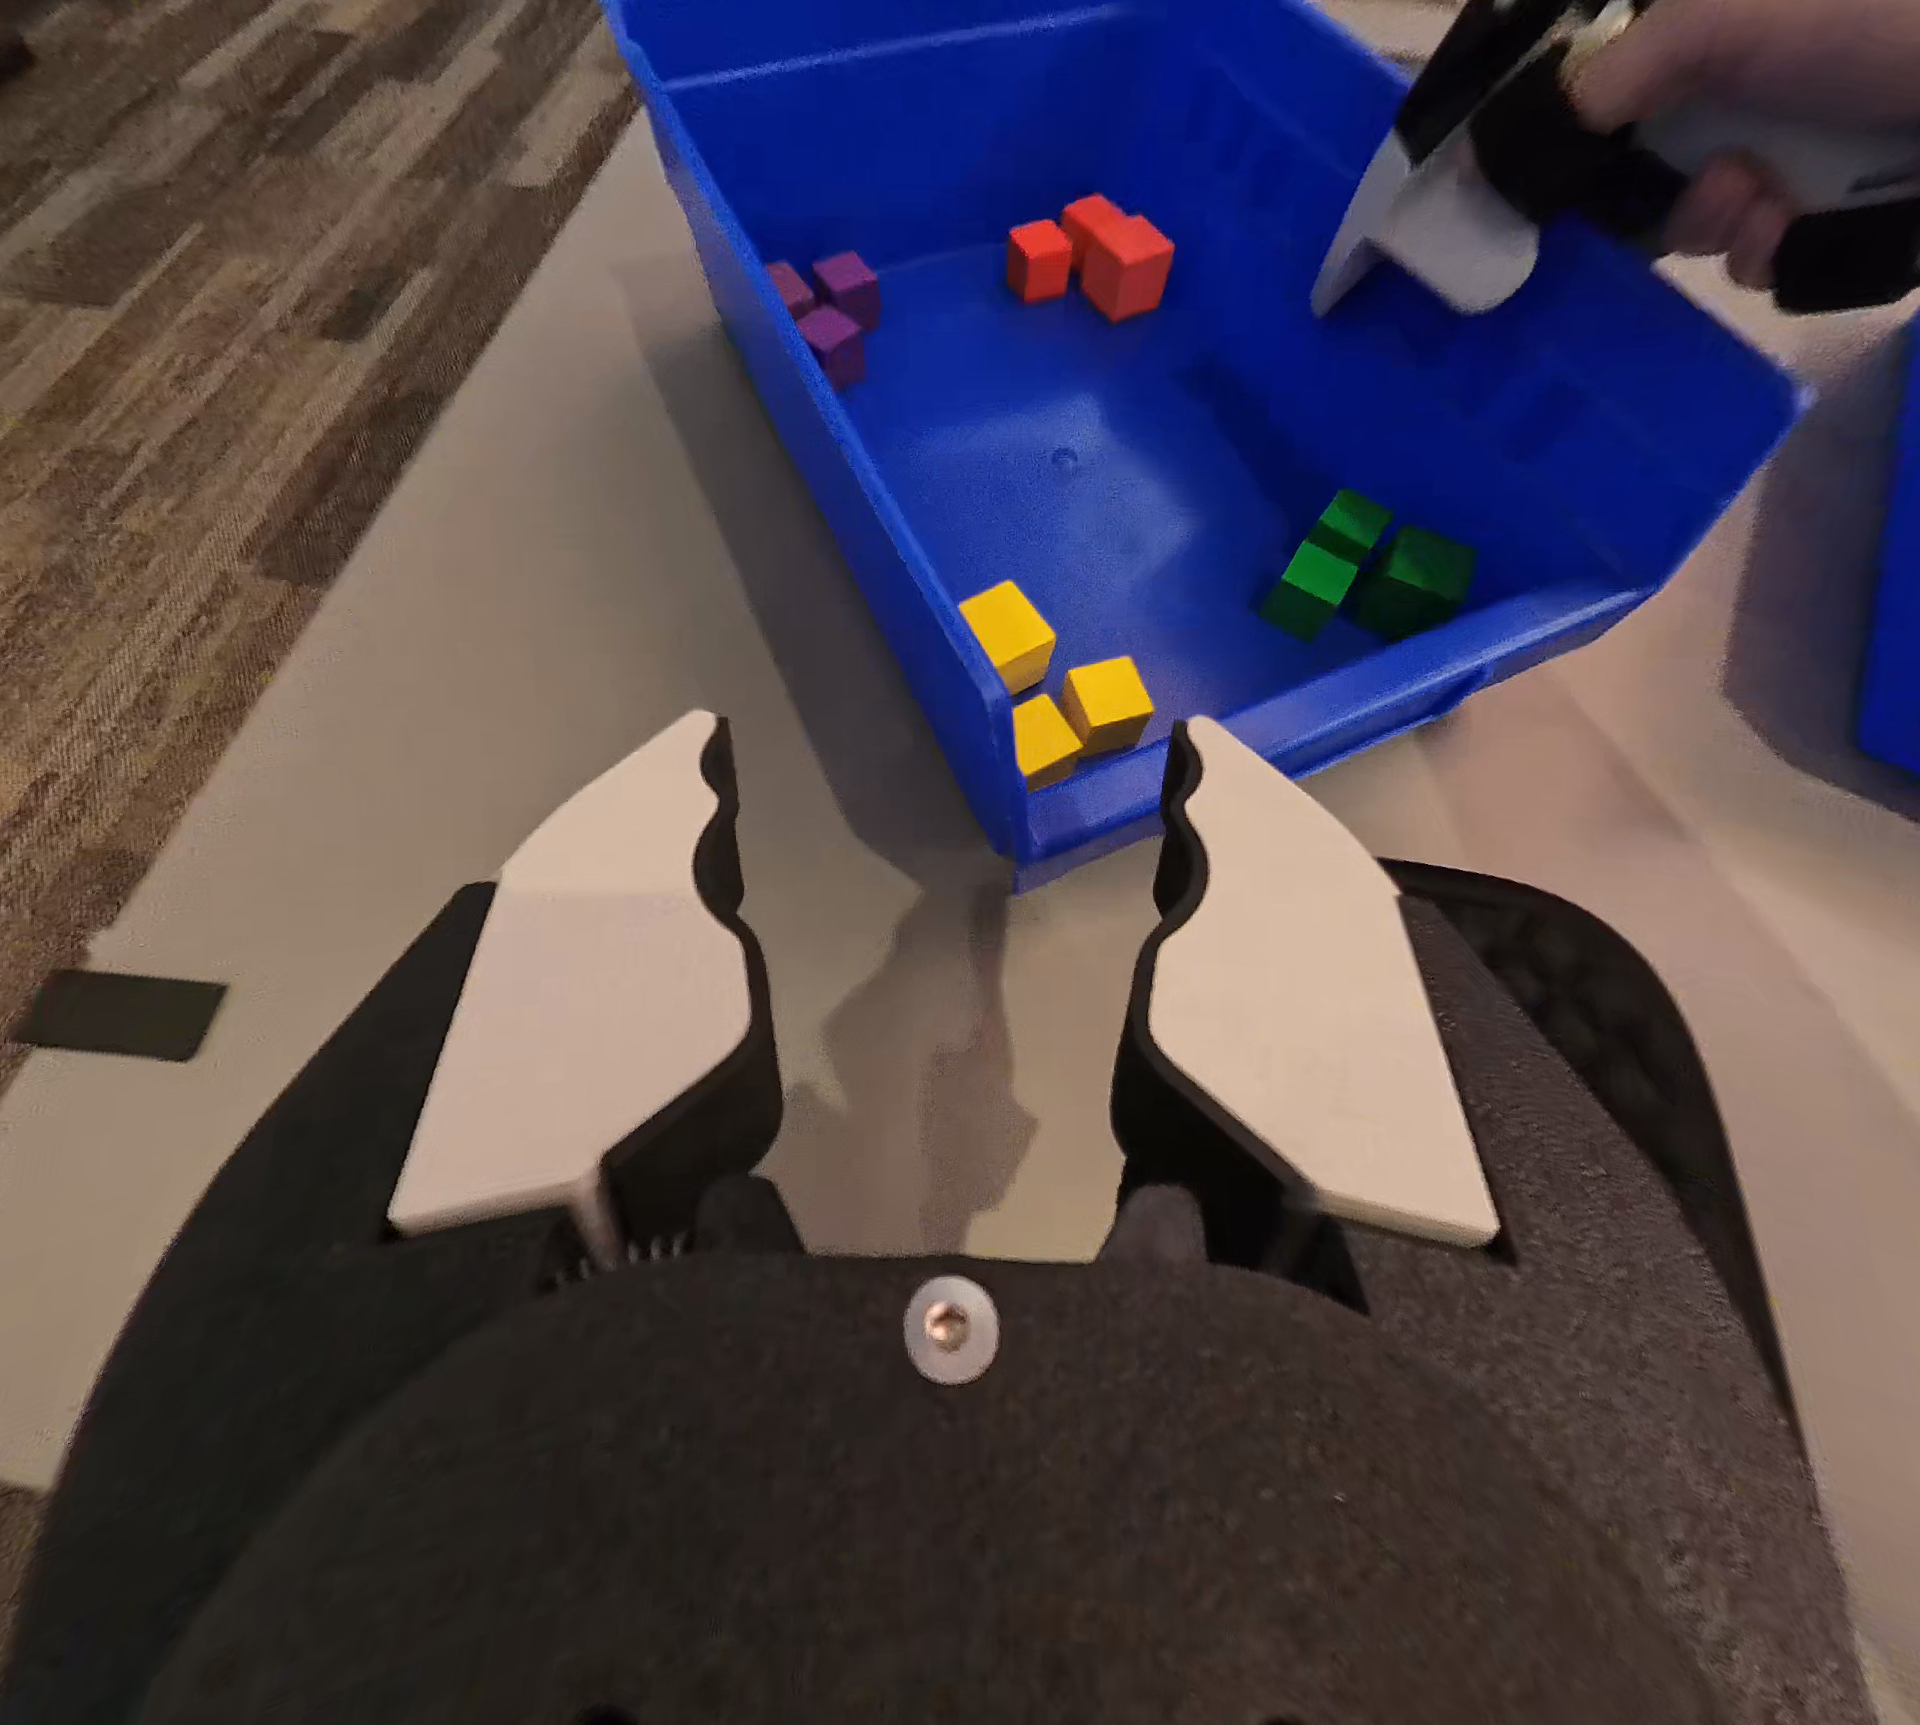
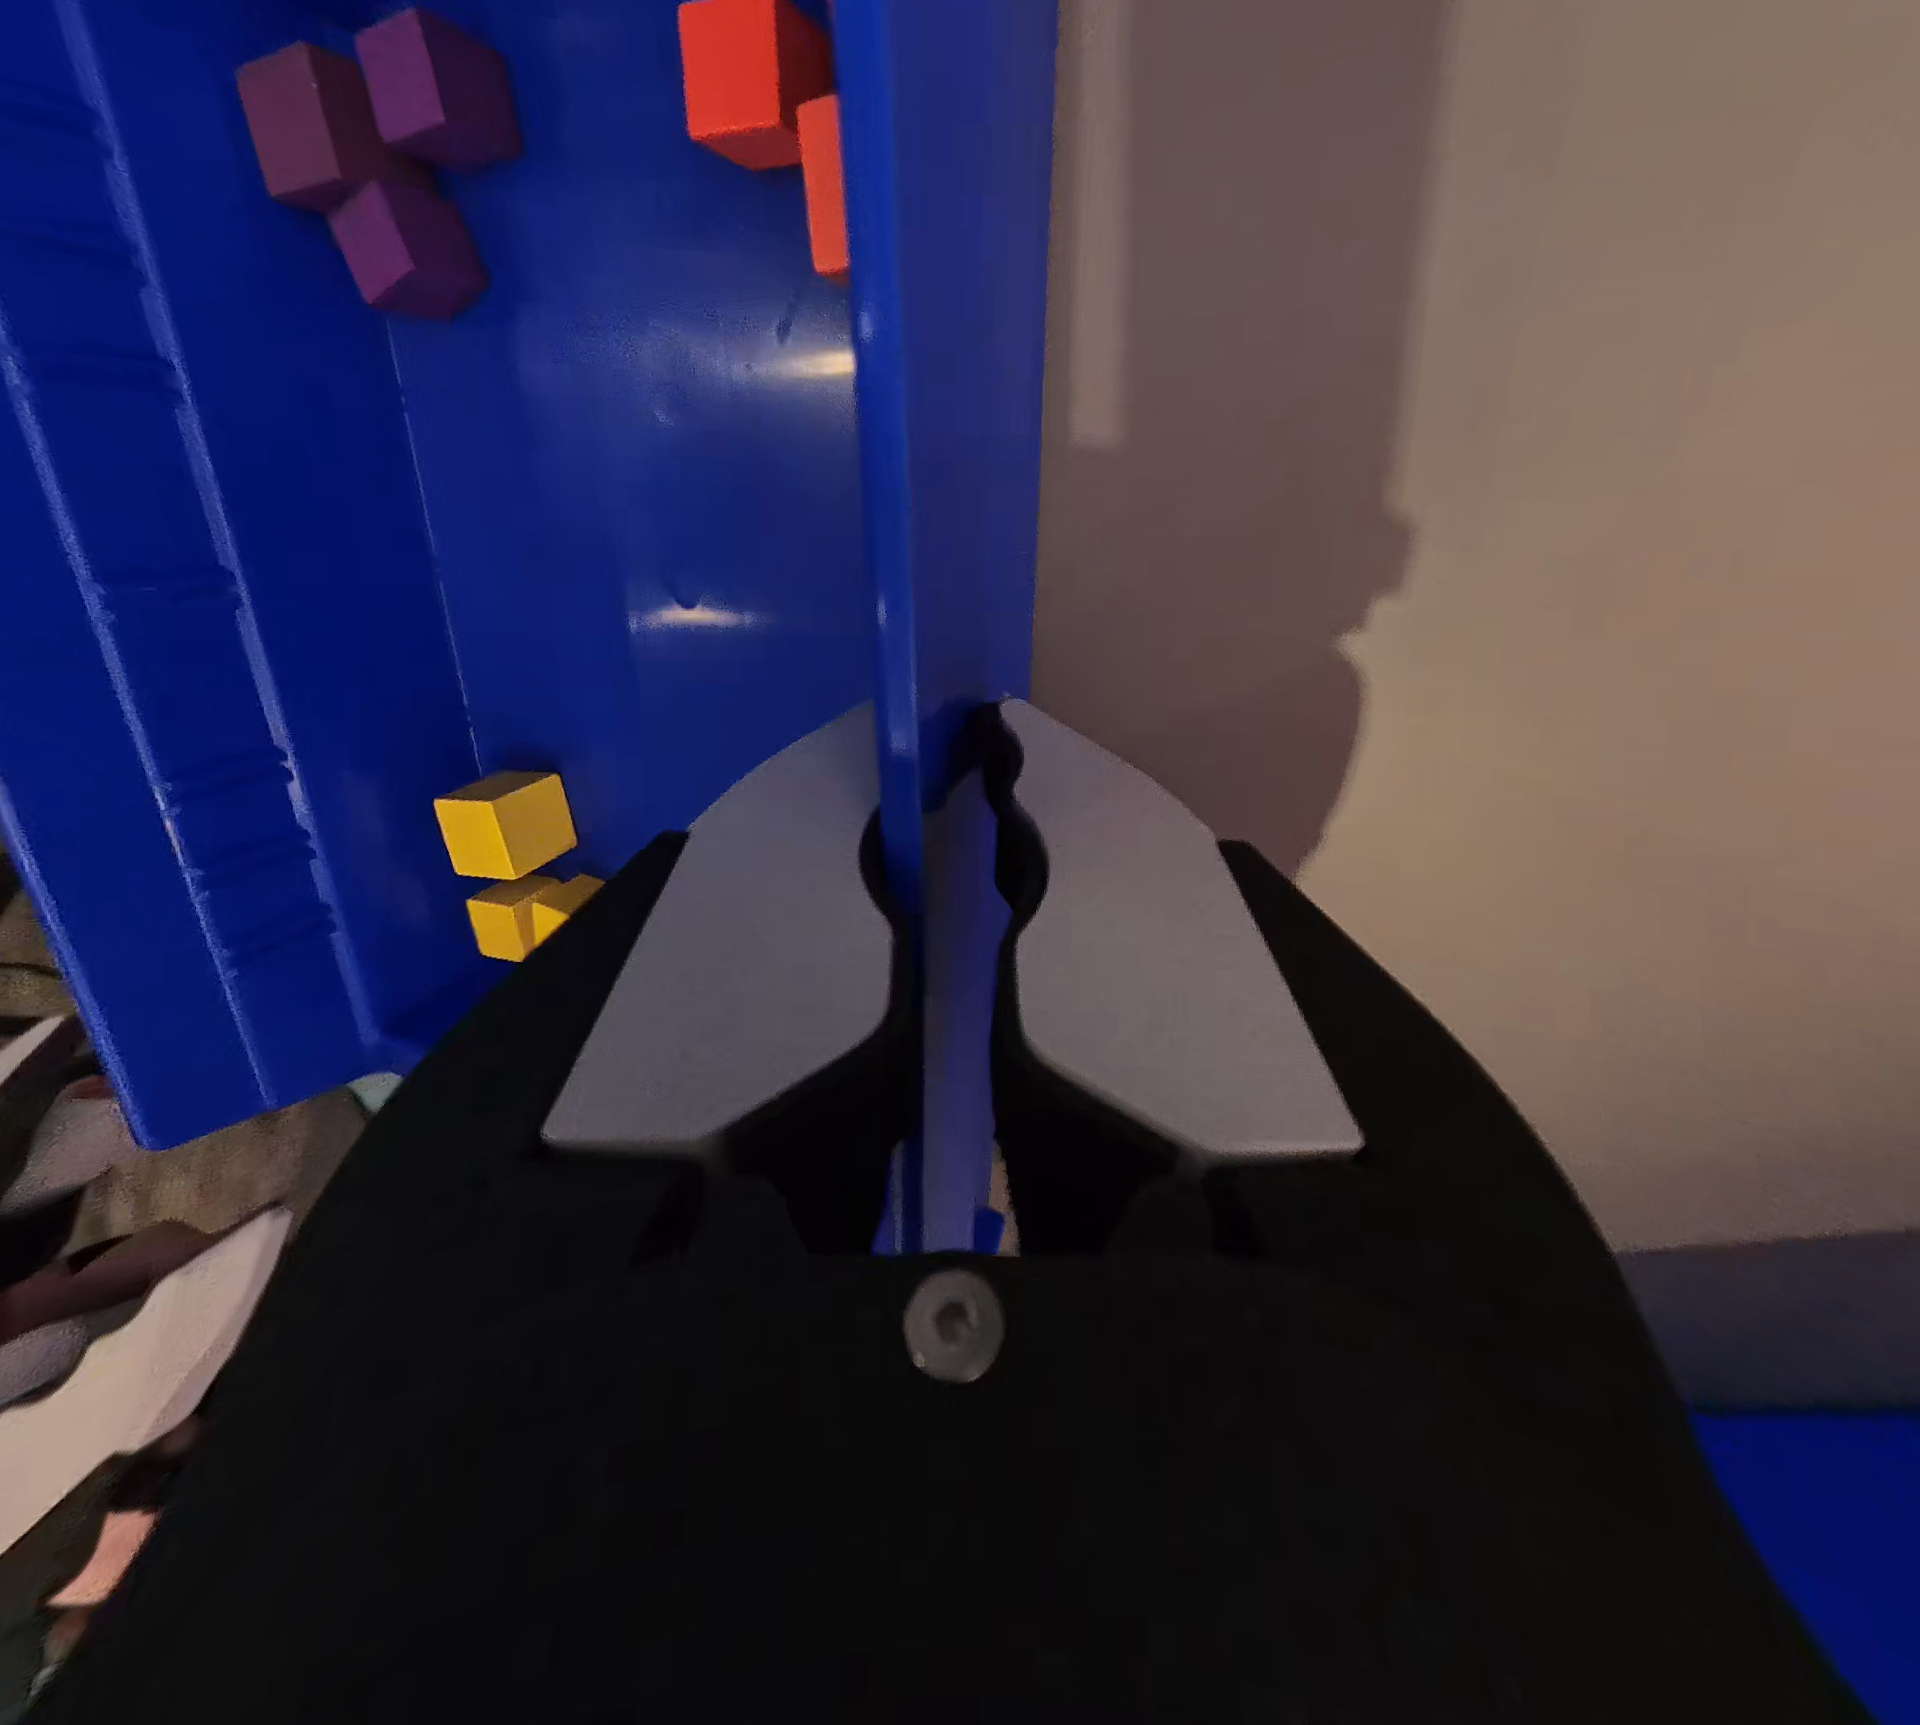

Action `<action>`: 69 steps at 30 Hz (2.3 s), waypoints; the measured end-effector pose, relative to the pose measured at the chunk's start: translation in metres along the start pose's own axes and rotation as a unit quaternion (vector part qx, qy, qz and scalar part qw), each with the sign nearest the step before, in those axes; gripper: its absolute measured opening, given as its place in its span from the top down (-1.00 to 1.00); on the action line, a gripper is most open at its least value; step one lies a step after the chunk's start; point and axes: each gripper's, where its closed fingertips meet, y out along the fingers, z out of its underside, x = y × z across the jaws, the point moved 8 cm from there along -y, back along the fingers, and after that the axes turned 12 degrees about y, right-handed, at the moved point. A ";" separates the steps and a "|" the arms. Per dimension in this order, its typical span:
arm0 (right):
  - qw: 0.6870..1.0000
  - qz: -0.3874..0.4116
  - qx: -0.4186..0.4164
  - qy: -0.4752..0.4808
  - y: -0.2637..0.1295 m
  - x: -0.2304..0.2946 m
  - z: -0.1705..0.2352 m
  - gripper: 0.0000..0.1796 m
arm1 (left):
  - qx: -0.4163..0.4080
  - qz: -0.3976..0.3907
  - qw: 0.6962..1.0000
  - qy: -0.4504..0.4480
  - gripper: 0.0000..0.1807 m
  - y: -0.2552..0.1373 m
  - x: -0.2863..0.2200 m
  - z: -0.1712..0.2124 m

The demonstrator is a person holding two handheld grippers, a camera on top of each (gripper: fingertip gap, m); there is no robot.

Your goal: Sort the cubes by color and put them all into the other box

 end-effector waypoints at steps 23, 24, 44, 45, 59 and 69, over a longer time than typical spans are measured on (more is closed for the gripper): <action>0.938 -0.036 -0.243 -0.245 -0.199 -0.109 0.163 0.73 | 0.040 0.010 0.999 0.032 0.93 0.088 0.106 -0.003; 0.941 -0.030 -0.240 -0.238 -0.202 -0.126 0.172 0.73 | 0.040 0.015 0.999 0.031 0.94 0.090 0.115 -0.002; 0.962 0.006 -0.271 -0.028 -0.226 -0.263 0.259 0.68 | 0.046 0.055 0.997 0.028 0.93 0.100 0.195 0.004; 0.963 0.006 -0.266 -0.029 -0.225 -0.262 0.259 0.68 | 0.045 0.057 0.997 0.030 0.93 0.100 0.196 0.004; 0.961 0.132 -0.227 0.087 -0.199 -0.254 0.218 0.65 | -0.056 -0.046 0.997 0.029 0.45 0.005 0.158 -0.009; 0.931 0.252 -0.244 0.102 -0.216 -0.254 0.225 0.53 | -0.106 -0.088 0.984 0.109 0.62 -0.032 0.066 -0.022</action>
